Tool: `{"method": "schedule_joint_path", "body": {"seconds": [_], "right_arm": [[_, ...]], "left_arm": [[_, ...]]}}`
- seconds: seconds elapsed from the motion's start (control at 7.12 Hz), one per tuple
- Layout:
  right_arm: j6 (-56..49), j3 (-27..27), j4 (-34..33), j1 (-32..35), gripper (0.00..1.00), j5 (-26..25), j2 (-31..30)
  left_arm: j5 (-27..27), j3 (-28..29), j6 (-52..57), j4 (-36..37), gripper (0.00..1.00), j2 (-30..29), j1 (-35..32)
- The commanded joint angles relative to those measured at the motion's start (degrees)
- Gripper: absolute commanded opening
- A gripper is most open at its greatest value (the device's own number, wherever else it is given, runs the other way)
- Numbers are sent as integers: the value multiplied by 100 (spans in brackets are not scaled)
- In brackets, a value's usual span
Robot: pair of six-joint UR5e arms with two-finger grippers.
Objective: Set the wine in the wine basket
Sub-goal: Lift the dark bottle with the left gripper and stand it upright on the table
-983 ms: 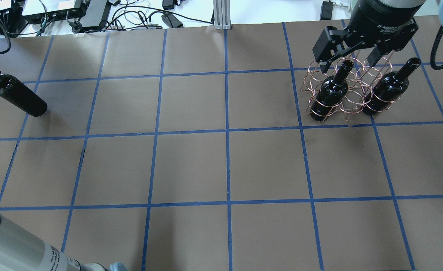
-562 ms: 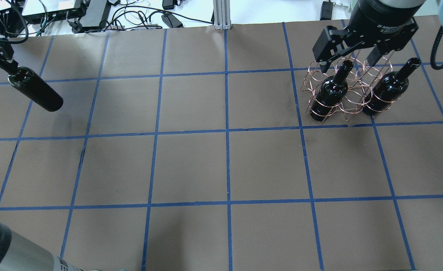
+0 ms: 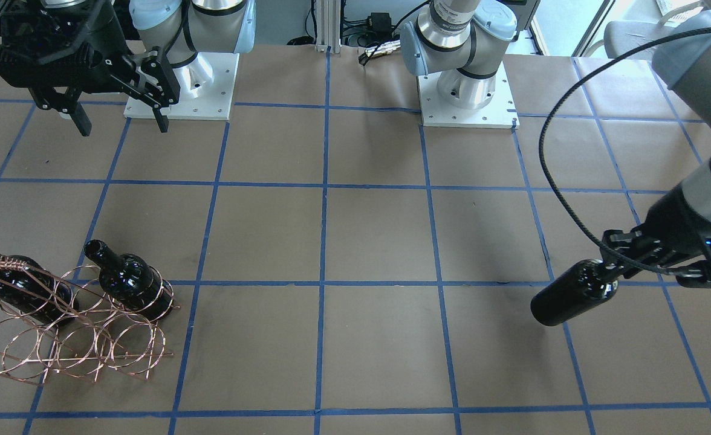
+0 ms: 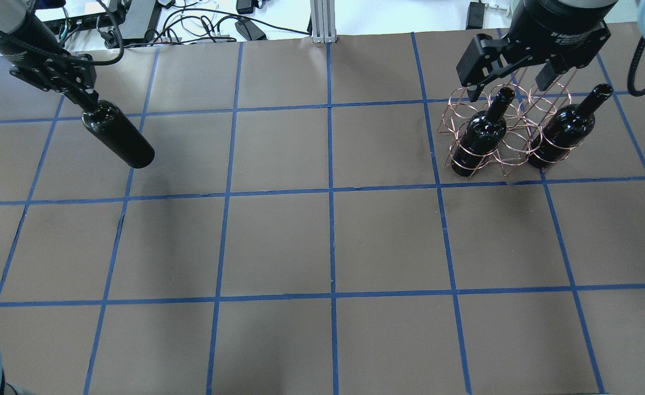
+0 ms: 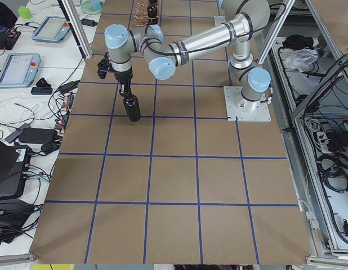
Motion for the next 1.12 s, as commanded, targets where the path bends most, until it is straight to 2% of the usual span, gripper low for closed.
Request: {"method": "schedule_joint_path", "body": {"seconds": [0.0,0.28,0.56,0.98], "right_arm": [[-8,3,3,-1,100,-113,-6],[-8,3,2,-10,100,-132,-6],[-8,3,28,-10,100,-123,-14],[-17,3,37,-19,100,-123,-23]], "left_arm": [[1,-458,-658,26,0,394,-710],[-8,-1090,-800,26,0,772,-1281],[-7,-1400,-1230,9,0,966,-1791],[1,-1918,-1214,35,0,1133,-1917]]}}
